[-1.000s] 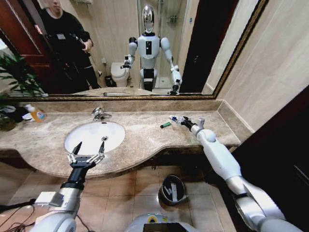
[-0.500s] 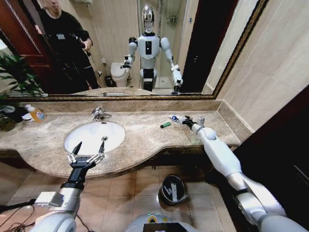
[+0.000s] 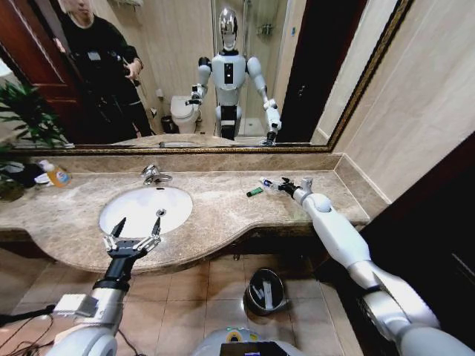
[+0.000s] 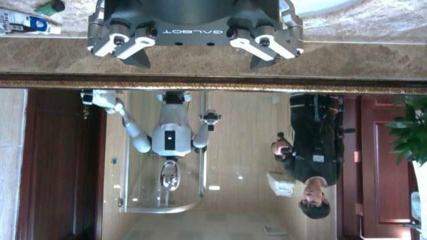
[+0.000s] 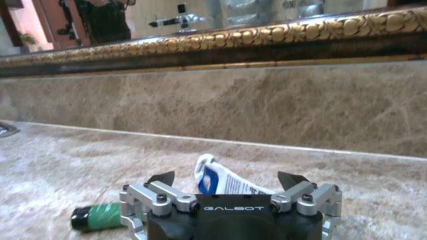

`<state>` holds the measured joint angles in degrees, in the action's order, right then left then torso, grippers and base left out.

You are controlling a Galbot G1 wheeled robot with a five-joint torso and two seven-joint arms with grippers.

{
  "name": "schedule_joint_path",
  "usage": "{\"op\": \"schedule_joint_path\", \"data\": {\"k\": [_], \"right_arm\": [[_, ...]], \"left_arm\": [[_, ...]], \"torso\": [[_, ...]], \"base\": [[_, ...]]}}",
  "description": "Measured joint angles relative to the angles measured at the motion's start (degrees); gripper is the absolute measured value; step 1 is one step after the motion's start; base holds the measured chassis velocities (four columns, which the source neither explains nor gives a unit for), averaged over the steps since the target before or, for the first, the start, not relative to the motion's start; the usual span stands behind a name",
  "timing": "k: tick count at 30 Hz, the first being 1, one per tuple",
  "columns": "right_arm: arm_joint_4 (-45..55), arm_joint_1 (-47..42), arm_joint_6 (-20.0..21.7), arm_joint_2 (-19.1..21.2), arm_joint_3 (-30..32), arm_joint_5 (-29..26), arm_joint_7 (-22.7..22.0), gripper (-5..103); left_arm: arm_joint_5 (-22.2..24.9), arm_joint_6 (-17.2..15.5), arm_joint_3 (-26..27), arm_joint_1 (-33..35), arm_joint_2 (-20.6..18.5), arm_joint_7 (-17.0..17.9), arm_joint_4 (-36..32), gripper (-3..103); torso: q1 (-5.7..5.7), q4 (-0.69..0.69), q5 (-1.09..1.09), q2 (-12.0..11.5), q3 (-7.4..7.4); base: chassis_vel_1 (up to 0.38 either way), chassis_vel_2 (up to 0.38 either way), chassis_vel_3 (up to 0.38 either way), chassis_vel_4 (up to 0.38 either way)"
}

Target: Pick up the trash from the sink and place it in the trash bin.

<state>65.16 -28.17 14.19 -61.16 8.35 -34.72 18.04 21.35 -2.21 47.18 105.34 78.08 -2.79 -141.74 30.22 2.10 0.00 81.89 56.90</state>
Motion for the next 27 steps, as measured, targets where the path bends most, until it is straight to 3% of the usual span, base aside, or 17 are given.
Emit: {"op": "schedule_joint_path", "data": {"k": [13, 15, 17, 19, 23, 27], "right_arm": [[3.38, -1.41, 0.88, 1.4, -0.36, -0.16, -0.38, 101], [3.59, -1.7, 0.88, 1.53, -0.36, -0.21, -0.4, 97], [3.94, -2.29, 1.07, 1.69, -0.38, -0.18, -0.39, 86], [3.97, -2.46, 1.1, 1.71, -0.4, -0.15, -0.37, 86], [3.49, -2.84, 0.37, 1.24, -0.42, 0.28, 0.14, 64], [3.67, -3.28, -0.15, 1.17, -0.33, 0.38, 0.63, 53]], "left_arm": [[0.0, 0.0, 0.0, 0.0, 0.0, 0.0, 0.0, 100], [0.0, 0.0, 0.0, 0.0, 0.0, 0.0, 0.0, 100], [0.0, 0.0, 0.0, 0.0, 0.0, 0.0, 0.0, 100], [0.0, 0.0, 0.0, 0.0, 0.0, 0.0, 0.0, 100], [0.0, 0.0, 0.0, 0.0, 0.0, 0.0, 0.0, 100], [0.0, 0.0, 0.0, 0.0, 0.0, 0.0, 0.0, 100]], "torso": [[0.0, 0.01, 0.0, 0.0, 0.0], [0.0, 0.0, 0.0, 0.0, 0.0], [0.0, 0.0, 0.0, 0.0, 0.0], [0.0, 0.0, 0.0, 0.0, 0.0], [0.0, 0.0, 0.01, 0.0, 0.0], [0.0, 0.01, 0.0, 0.0, 0.0]], "base": [[0.0, 0.0, 0.0, 0.0], [0.0, 0.0, 0.0, 0.0], [0.0, 0.0, 0.0, 0.0], [0.0, 0.0, 0.0, 0.0], [0.0, 0.0, 0.0, 0.0], [0.0, 0.0, 0.0, 0.0]]}}
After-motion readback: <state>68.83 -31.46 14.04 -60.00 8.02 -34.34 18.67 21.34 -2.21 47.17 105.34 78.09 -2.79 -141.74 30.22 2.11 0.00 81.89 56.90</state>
